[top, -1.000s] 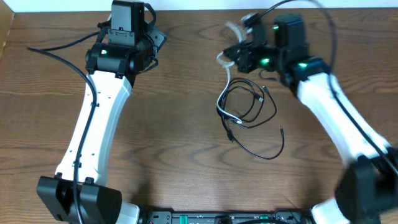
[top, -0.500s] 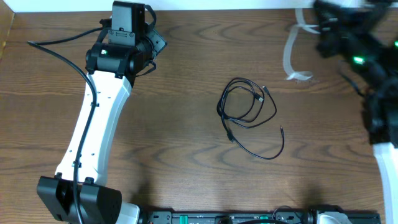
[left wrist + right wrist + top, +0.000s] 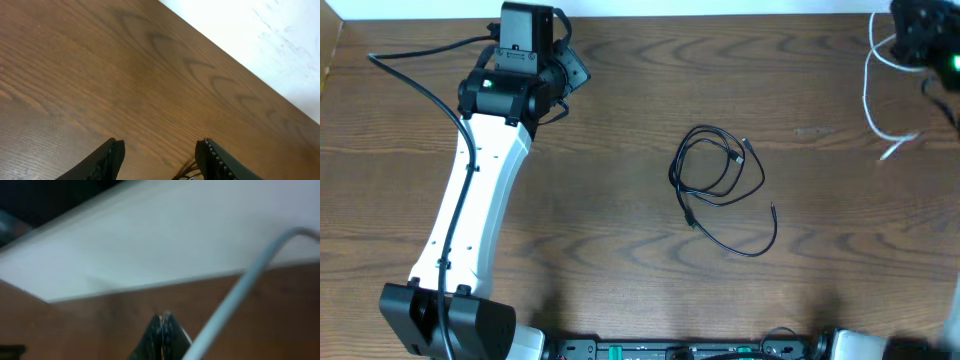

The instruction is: Untangle cables

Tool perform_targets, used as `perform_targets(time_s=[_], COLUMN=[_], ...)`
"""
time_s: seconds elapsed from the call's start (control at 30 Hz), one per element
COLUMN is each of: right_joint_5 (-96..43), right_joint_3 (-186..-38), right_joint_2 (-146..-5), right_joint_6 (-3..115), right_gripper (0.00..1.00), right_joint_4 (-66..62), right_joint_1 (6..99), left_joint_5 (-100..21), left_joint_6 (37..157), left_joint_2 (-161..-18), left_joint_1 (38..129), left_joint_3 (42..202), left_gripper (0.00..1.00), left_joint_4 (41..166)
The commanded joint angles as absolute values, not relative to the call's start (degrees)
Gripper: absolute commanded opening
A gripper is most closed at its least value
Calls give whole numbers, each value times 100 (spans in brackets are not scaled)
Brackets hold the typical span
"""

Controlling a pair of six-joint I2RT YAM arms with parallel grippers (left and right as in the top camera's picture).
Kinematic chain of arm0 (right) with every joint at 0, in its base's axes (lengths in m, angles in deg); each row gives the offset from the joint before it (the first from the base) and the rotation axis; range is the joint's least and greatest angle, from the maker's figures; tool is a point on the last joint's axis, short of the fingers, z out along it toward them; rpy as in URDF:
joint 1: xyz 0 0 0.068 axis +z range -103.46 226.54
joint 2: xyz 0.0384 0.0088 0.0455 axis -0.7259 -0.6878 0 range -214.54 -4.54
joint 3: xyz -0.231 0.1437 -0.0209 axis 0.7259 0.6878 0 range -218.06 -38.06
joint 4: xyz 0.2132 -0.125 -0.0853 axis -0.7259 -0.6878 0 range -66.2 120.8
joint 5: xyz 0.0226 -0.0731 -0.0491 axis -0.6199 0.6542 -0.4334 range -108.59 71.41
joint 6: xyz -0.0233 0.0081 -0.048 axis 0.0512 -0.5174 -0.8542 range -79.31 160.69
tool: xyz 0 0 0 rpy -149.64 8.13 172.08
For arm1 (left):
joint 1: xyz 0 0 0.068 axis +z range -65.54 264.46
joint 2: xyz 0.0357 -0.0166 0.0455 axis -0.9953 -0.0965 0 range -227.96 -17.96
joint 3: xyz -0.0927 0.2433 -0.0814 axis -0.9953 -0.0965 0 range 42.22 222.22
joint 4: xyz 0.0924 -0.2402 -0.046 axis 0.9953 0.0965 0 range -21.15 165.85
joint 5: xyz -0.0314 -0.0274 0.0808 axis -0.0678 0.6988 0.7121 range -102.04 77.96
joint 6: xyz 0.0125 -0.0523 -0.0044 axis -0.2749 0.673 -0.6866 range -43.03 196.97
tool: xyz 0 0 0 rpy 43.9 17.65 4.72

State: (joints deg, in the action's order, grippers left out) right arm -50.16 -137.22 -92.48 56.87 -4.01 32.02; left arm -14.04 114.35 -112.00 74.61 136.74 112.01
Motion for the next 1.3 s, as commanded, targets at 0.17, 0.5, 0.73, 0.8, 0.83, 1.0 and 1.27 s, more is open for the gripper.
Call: perform_targets(time_s=[0.17, 0.5, 0.73, 0.8, 0.83, 1.0, 1.27], right_joint_5=[-4522, -2944, -2939, -2900, -2900, -2904, -3001], right_joint_3=[-16712, -17267, -17267, -17267, -17267, -17265, -17265], right_joint_2=[-11414, -12643, -13567, -13847, -13952, -14452, -14691], right_joint_6=[4916, 4725, 4723, 4721, 4723, 4723, 4725], right_gripper=[1, 1, 1, 1, 1, 1, 99], right_joint_4=[-1120, -329, 244, 301, 298, 139, -19], right_joint_1=[2876, 2282, 1698, 1569, 1519, 1315, 1296], left_joint_5=[-1461, -1465, -1590, -1590, -1590, -1590, -1590], left_joint_6=[11254, 11256, 11256, 11256, 11256, 11256, 11256], left_joint_2=[-11067, -11067, -11075, -11082, -11086, -11086, -11088], left_joint_1=[7475, 7472, 7472, 7472, 7472, 7472, 7431], left_joint_3=[13704, 13704, 13704, 13704, 13704, 13704, 13704], left_gripper=[51, 51, 51, 51, 51, 51, 51], left_joint_4=[11236, 11236, 11234, 11236, 11236, 11234, 11232])
